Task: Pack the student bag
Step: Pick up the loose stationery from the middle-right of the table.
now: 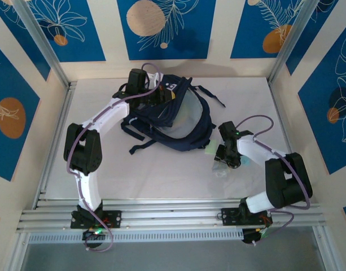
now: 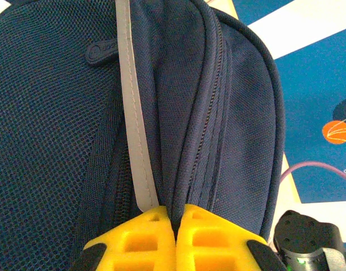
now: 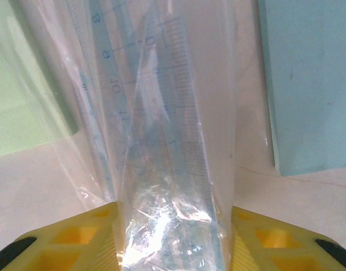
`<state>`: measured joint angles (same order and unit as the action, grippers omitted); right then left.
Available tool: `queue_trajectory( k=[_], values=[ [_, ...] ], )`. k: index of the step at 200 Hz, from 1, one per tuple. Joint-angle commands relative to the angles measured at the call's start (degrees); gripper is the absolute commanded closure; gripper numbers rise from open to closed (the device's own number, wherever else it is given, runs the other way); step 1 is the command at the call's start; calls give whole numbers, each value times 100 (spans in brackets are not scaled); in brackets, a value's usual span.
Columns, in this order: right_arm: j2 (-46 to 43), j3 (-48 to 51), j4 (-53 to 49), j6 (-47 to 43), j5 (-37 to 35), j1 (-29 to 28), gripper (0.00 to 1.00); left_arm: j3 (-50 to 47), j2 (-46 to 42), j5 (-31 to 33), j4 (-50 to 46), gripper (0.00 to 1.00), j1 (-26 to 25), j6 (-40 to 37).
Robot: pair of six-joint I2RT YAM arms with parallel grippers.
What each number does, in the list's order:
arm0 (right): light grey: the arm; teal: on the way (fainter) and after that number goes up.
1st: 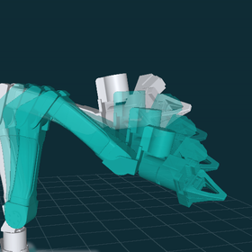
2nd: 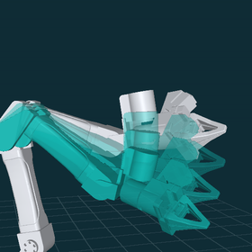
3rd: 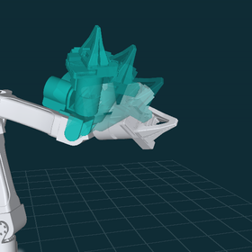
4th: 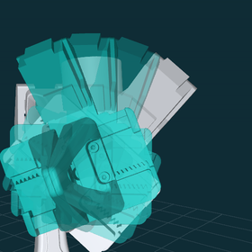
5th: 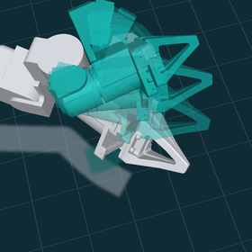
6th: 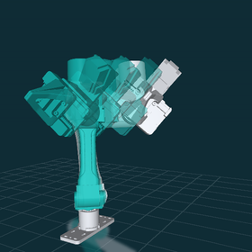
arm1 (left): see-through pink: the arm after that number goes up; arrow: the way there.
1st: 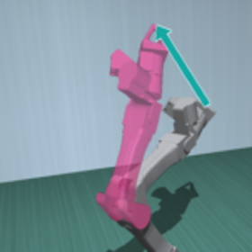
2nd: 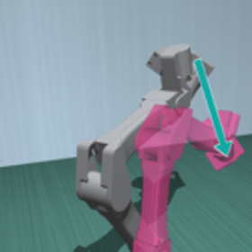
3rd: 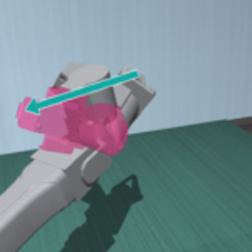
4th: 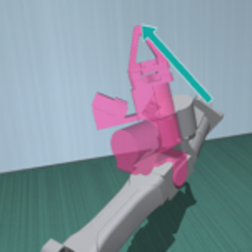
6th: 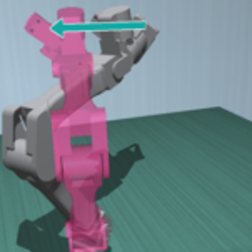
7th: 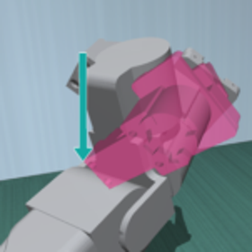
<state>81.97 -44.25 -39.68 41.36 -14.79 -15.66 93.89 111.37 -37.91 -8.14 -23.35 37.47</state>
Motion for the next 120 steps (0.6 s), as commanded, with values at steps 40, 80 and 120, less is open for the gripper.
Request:
queue_trajectory(
  k=[40, 80, 120],
  values=[
    [-715, -265, -331, 82, 545, 14, 89, 51, -397, -287, 398, 100, 77, -31],
    [-1148, -260, -216, 76, 1126, 289, 100, 49, -407, -289, 404, 100, 72, -30],
    [-1704, -651, -169, -26, 1876, 737, 100, 60, -427, -253, 379, 100, 85, -65]
  ],
)
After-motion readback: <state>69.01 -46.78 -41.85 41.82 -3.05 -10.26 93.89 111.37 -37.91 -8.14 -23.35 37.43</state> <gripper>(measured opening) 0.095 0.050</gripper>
